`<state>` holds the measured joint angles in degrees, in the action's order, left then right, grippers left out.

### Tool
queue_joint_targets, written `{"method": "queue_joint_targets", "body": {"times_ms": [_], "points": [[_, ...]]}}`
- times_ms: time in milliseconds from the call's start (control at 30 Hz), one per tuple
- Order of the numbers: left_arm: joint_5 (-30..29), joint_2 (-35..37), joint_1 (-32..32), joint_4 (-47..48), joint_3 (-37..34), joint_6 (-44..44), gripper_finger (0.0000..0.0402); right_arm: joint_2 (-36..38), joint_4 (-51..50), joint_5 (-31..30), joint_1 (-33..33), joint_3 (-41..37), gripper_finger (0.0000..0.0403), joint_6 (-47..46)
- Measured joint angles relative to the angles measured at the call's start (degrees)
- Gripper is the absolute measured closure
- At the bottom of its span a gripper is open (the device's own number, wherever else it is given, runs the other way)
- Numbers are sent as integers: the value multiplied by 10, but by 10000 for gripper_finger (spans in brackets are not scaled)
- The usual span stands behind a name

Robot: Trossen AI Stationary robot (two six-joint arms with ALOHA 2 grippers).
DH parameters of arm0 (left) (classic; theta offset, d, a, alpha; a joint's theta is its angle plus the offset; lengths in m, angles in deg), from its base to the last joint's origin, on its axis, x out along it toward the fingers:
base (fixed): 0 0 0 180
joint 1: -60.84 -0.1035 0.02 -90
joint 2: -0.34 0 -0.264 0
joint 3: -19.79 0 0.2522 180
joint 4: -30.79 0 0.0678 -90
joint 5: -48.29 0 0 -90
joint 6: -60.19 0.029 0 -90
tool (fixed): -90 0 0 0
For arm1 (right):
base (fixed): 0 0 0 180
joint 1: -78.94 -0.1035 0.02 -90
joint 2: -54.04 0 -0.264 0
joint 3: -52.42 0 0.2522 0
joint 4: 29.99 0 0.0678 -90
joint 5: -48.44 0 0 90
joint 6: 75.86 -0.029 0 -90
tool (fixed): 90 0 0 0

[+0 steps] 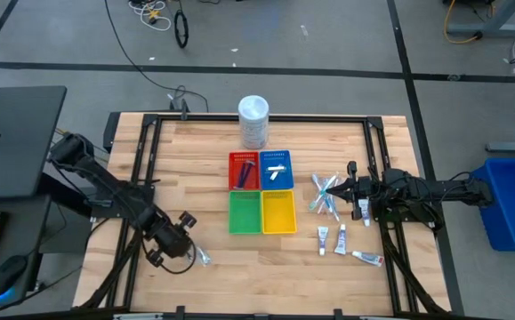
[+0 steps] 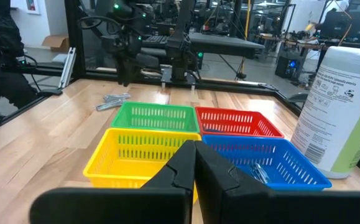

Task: Pick & Place Travel size toiletries
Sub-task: Put the silver nail cutter into the blue bin

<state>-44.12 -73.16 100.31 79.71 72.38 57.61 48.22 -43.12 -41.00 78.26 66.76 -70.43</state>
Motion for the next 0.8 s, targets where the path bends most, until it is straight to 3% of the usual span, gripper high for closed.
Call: {"method": "queue_joint_targets", "body": {"times_ms": [400,800], "points": [[-6,-72,26,-8,0,-43,219,0,0,0,0,0,390,0],[-25,-102,29,-54,0,-55,212,0,0,0,0,0,390,0]]}}
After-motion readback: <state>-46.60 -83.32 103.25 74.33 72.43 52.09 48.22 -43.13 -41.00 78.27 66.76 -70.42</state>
